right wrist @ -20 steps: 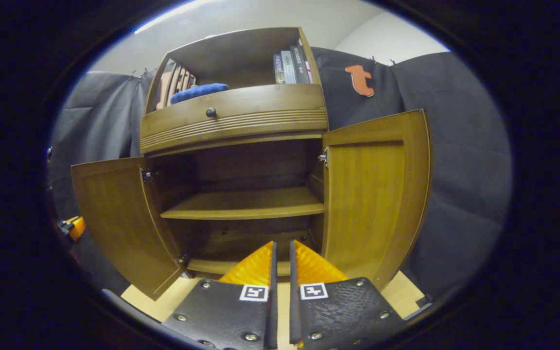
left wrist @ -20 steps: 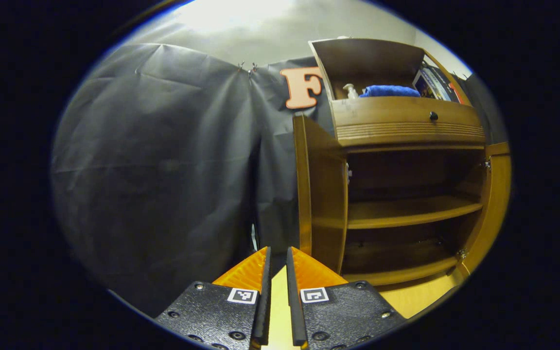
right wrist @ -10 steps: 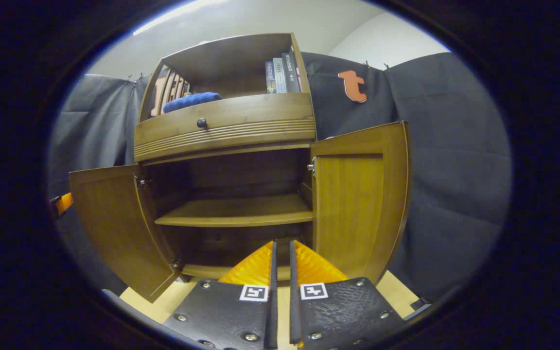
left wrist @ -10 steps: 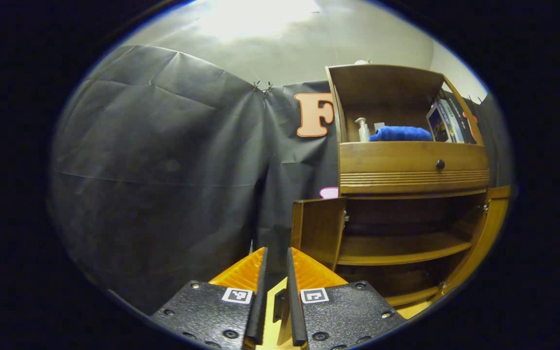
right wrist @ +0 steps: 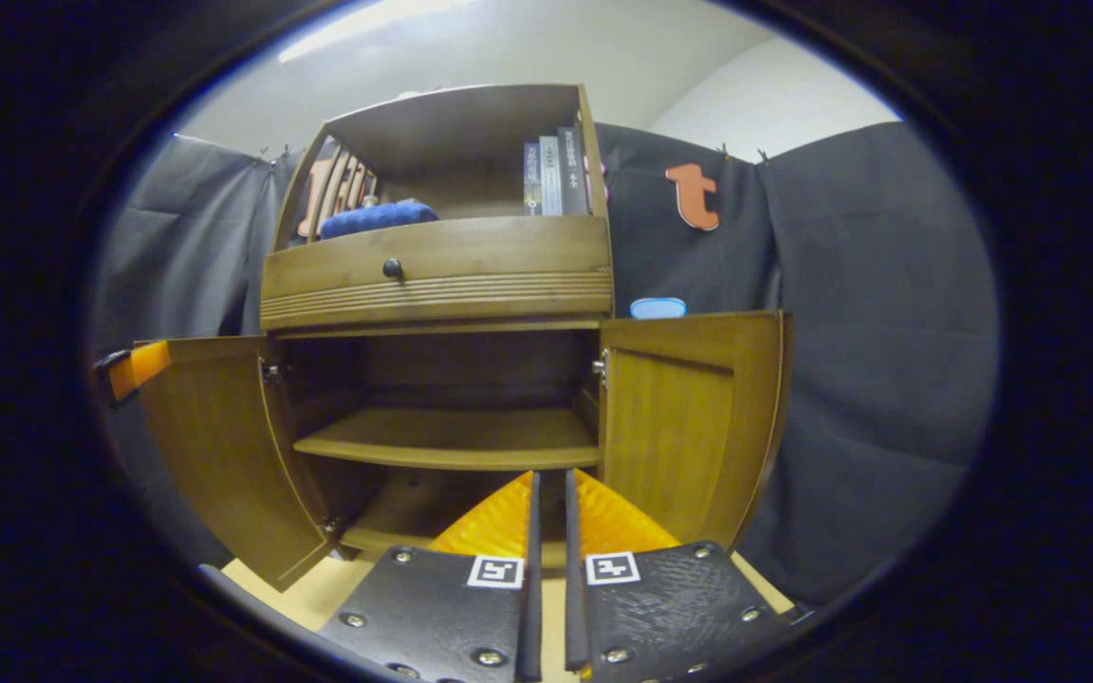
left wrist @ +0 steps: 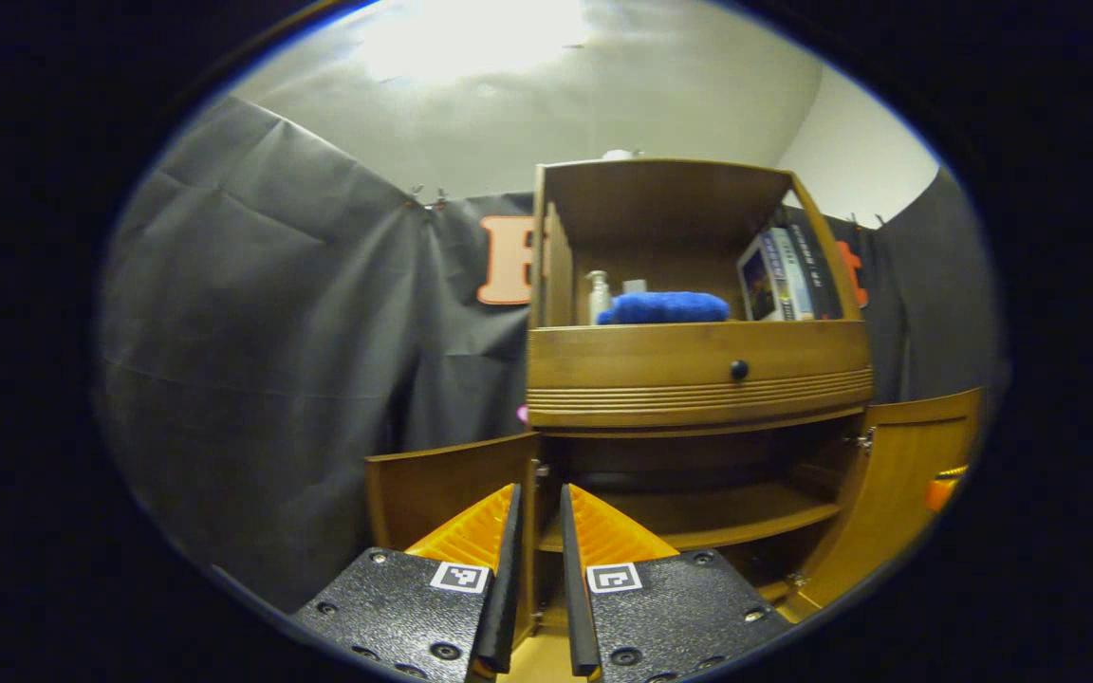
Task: Open the right door of the double-door shoe cabinet with the right hand, and open the left door with the left hand.
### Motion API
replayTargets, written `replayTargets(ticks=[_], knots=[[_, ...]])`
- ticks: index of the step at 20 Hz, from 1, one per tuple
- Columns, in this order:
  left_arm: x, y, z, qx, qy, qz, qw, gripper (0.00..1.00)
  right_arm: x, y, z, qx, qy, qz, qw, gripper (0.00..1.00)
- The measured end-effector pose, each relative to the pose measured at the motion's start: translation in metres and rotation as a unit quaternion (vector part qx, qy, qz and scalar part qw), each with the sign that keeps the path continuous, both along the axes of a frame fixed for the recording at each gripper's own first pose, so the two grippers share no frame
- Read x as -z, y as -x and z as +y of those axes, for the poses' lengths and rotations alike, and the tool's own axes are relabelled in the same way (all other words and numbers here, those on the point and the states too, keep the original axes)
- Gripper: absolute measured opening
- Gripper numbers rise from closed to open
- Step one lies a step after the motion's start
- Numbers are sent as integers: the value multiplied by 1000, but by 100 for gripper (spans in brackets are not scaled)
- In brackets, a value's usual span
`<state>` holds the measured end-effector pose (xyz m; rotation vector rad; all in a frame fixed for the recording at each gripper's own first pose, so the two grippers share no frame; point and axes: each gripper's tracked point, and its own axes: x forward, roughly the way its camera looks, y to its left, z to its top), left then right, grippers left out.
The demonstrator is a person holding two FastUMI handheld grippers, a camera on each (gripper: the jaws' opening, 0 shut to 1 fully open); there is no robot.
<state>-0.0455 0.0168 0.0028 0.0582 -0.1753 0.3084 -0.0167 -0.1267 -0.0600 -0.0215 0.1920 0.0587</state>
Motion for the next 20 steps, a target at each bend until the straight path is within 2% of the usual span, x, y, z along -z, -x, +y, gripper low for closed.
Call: replayTargets(ticks=[1, 2, 4, 5, 9, 11, 12, 13, 17, 18, 19, 20], knots=[[0, -8, -14, 20, 3, 2, 1000, 31, -8, -1, 5, -5, -3, -8, 1000, 10], [0, -15, -28, 38, 8, 4, 999, 24, -16, -2, 10, -10, -7, -16, 1000, 10], [1, -25, -50, 64, 21, 6, 998, 31, -31, -2, 18, -18, -8, -32, 999, 10], [2, -29, -58, 74, 26, 5, 997, 24, -37, -3, 21, -18, -2, -38, 999, 10], [2, -42, -89, 119, 38, 8, 992, 23, -56, -2, 31, -23, 8, -58, 998, 10], [4, -47, -99, 128, 37, 16, 991, 23, -64, -5, 38, -24, 1, -63, 998, 10], [3, -48, -102, 130, 37, 17, 991, 20, -67, -5, 41, -24, -1, -65, 998, 10], [3, -49, -107, 134, 38, 18, 990, 23, -69, -5, 43, -23, -1, -67, 997, 10], [-2, -53, -120, 152, 53, 15, 987, 24, -75, -5, 49, -15, 0, -70, 997, 10], [-5, -52, -122, 159, 53, 10, 986, 16, -76, -4, 49, -13, -1, -72, 997, 10], [-8, -51, -125, 165, 54, 4, 985, 24, -79, -4, 50, -9, -1, -75, 997, 10], [-10, -50, -126, 170, 54, 1, 984, 39, -81, -3, 50, -6, 0, -78, 997, 10]])
